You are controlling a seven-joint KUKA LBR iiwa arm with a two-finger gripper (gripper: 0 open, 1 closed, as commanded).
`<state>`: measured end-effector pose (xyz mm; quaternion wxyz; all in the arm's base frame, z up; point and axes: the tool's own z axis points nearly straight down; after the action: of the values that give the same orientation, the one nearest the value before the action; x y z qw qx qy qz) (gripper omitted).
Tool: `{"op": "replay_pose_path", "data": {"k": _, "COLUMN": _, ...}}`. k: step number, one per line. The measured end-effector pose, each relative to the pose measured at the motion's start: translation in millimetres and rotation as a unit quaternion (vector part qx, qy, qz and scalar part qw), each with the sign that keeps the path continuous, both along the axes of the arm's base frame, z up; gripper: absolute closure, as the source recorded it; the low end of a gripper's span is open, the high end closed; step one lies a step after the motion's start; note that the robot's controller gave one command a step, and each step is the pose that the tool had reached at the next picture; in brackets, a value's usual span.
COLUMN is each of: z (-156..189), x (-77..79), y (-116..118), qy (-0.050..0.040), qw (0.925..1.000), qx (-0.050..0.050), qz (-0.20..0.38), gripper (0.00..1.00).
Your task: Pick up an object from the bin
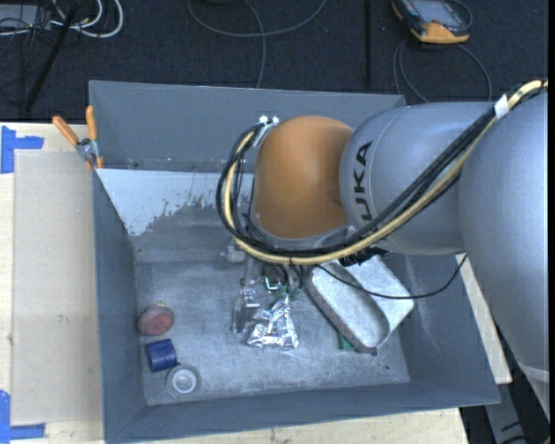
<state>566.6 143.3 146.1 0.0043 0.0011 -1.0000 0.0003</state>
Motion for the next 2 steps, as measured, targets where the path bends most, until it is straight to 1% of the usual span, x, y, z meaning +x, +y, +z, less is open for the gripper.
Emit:
{"op": "replay_pose_path", "data": {"k": 1, "z": -48.3, "x": -20.7, "y": -67.5, "qy": 0.0002, "qw": 0.9999, "qx": -0.002, "qz": 0.015, "gripper": 0.00}}
{"op": "replay_pose_path", "data": {"k": 2, "z": -74.2, "x": -24.2, "y": -75.5, "qy": -0.0057, "qw": 0.9998, "qx": 0.002, "qz": 0.019, "gripper": 0.00}}
